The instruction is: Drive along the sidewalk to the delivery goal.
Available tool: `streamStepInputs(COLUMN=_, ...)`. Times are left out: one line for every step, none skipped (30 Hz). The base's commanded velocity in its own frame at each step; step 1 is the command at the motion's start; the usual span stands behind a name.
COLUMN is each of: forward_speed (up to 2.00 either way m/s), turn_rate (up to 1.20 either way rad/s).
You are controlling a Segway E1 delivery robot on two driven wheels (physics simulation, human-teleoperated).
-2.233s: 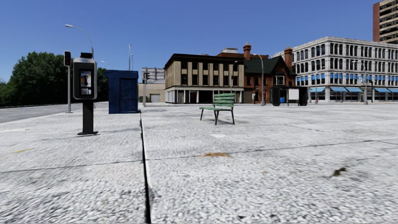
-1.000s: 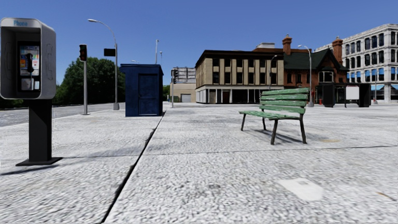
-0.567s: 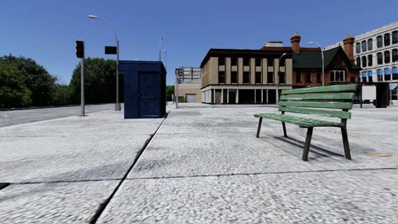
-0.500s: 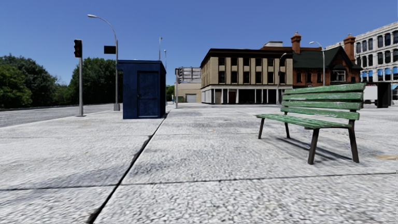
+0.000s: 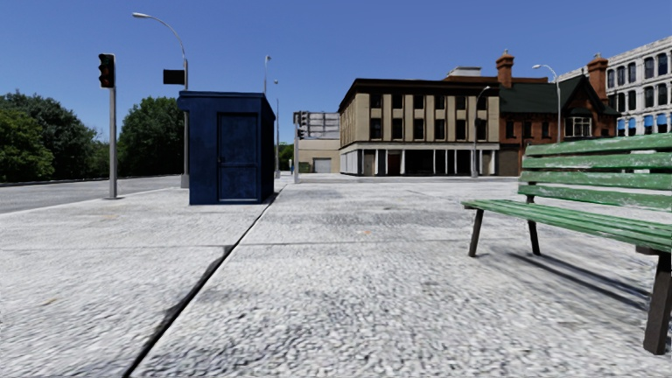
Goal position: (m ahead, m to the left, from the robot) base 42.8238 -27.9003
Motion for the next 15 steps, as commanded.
streamStepInputs(forward_speed=2.0, turn_rate=0.0)
streamStepInputs(forward_speed=2.0, turn_rate=0.0)
streamStepInputs(forward_speed=2.0, turn_rate=0.0)
streamStepInputs(forward_speed=2.0, turn_rate=0.0)
streamStepInputs(forward_speed=2.0, turn_rate=0.0)
streamStepInputs(forward_speed=2.0, turn_rate=0.0)
streamStepInputs(forward_speed=2.0, turn_rate=0.0)
streamStepInputs(forward_speed=2.0, turn_rate=0.0)
streamStepInputs(forward_speed=2.0, turn_rate=0.0)
streamStepInputs(forward_speed=2.0, turn_rate=0.0)
streamStepInputs(forward_speed=2.0, turn_rate=0.0)
streamStepInputs(forward_speed=2.0, turn_rate=0.0)
streamStepInputs(forward_speed=2.0, turn_rate=0.0)
streamStepInputs(forward_speed=2.0, turn_rate=0.0)
streamStepInputs(forward_speed=2.0, turn_rate=0.0)
